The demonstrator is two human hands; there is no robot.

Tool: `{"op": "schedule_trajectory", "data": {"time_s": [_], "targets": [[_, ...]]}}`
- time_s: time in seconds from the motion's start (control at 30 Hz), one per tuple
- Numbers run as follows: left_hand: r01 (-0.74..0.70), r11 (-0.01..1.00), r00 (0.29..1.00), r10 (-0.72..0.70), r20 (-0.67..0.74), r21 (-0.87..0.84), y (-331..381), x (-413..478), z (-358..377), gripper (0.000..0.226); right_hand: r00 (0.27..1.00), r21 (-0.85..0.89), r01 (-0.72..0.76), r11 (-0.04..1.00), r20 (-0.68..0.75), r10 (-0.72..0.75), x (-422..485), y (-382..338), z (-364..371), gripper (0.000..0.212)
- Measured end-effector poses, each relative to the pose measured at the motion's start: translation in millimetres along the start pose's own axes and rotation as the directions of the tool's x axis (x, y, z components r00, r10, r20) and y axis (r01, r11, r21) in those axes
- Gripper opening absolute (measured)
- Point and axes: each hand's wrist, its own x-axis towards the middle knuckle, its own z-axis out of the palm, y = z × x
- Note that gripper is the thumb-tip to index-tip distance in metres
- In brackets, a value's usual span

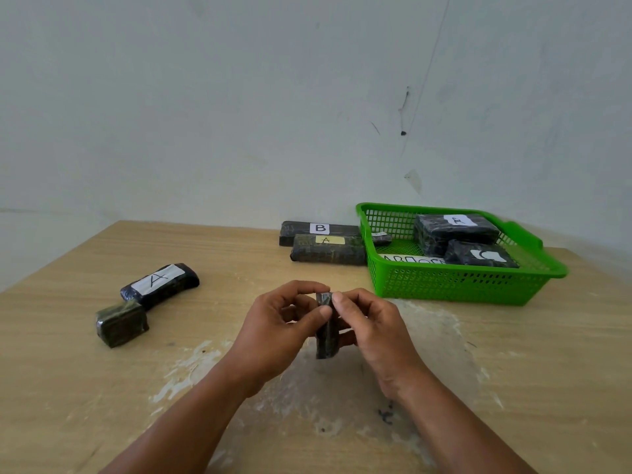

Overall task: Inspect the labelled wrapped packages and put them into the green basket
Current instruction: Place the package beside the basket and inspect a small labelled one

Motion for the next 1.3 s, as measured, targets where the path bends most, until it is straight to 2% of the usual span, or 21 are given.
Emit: {"op": "schedule_trajectory", "data": {"time_s": [0.2,0.53,0.6,0.77,0.9,0.97,1.07,1.3], "targets": [[0.008,1.0,0.996,-0.009,0.089,0.014,-3,0,-3,0.038,0.999,-0.006,-0.034,0.999,0.016,0.034,-1,-4,-3,0.019],[0.008,1.0,0.998,-0.008,0.061,0.004,-3,3,-2,0.033,0.993,0.008,-0.054,0.999,0.102,0.053,1,-3,-5,0.02],[0.008,1.0,0.997,-0.007,0.083,-0.01,-3,2,-4,0.04,0.995,-0.001,-0.049,0.999,0.082,0.049,1,-2,-5,0.015],[-0.001,1.0,0.988,-0.001,0.155,0.016,-5,0,-4,0.074,0.997,0.046,-0.077,0.996,0.009,0.076,3,-4,-2,0.017],[0.015,1.0,0.988,-0.018,0.156,0.022,-4,0,-4,0.077,0.998,0.056,-0.066,0.996,-0.004,0.066,6,-1,-5,0.017],[0.021,1.0,0.99,-0.023,0.137,0.015,-4,-1,-4,0.076,0.997,0.079,-0.064,0.995,0.049,0.06,7,0,-8,0.018],[0.017,1.0,0.994,-0.02,0.104,0.024,-4,-1,-3,0.074,0.985,0.105,-0.059,0.993,0.168,0.041,5,0,-12,0.034],[0.012,1.0,0.996,-0.012,0.084,0.007,-4,0,-4,0.068,0.976,0.084,-0.023,0.996,0.217,0.004,1,-4,-12,0.038]]}}
